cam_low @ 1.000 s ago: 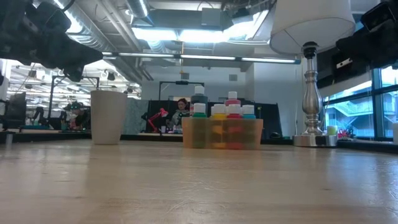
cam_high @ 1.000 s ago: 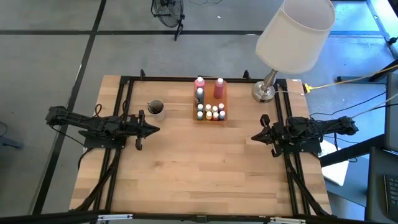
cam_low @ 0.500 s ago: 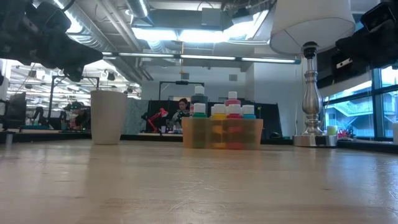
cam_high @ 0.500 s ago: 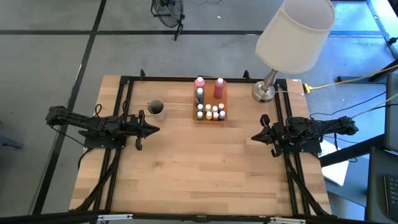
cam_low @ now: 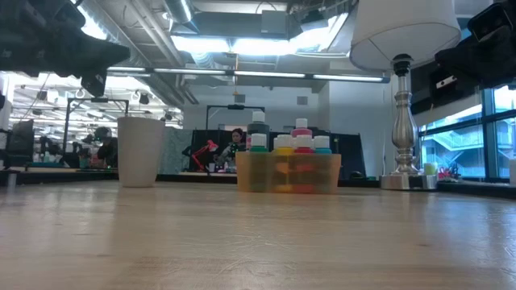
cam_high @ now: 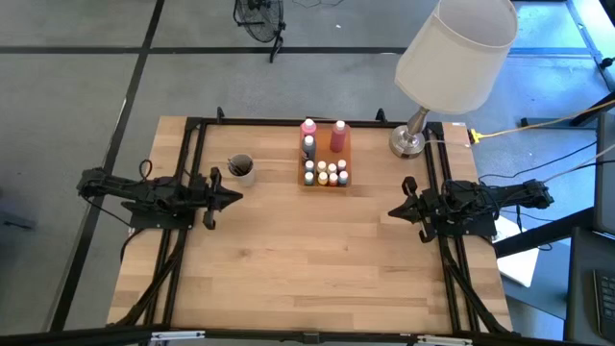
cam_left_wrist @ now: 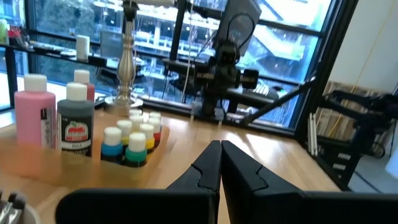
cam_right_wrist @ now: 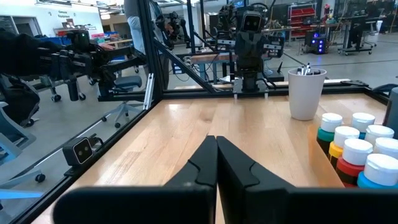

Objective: Pick & Place Paint Supplies
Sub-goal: Return to Home Position

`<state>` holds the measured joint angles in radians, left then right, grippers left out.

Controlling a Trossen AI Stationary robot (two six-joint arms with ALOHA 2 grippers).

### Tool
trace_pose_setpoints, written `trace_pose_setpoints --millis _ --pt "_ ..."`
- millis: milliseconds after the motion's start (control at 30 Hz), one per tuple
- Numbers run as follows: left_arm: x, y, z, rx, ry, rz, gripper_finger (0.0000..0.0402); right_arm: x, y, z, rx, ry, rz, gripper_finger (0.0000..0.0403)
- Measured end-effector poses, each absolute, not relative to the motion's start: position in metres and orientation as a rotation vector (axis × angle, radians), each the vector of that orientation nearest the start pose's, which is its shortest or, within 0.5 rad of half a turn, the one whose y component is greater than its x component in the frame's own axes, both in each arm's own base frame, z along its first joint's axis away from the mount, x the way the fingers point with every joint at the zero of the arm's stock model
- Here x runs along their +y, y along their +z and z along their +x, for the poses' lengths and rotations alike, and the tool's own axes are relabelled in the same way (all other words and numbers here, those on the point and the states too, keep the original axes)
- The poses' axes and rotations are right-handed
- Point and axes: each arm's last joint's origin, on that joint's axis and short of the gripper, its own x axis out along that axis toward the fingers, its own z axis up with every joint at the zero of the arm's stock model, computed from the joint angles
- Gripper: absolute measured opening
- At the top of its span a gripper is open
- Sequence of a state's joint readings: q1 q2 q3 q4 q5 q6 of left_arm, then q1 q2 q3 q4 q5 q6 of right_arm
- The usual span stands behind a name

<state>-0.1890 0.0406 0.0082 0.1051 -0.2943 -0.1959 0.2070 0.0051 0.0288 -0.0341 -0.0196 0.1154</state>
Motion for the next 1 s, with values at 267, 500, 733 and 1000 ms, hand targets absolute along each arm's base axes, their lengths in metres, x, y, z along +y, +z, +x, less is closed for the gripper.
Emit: trace_pose_setpoints --millis 267,500,733,1000 --pt "-0.0098 0.1754 0.0961 -0.108 0.095 -0.220 0.0006 0.0203 0.1697 0.0940 0.023 0.226 0.114 0.0005" --pt "-0.0098 0.1753 0.0961 -0.108 0.095 -0.220 0.0006 0.0203 0.1697 0.0940 0.023 0.226 0.114 0.0006" --pt "-0.0098 0.1753 0.0961 -0.108 0.095 -0.220 0.0006 0.0203 0.1697 0.0940 0.023 0.226 0.114 0.0007" --pt "-0.0098 0.1753 0.0961 -0.108 0.095 -0.220 0.0006 0.0203 0.1697 0.0940 0.023 0.226 0.114 0.0007"
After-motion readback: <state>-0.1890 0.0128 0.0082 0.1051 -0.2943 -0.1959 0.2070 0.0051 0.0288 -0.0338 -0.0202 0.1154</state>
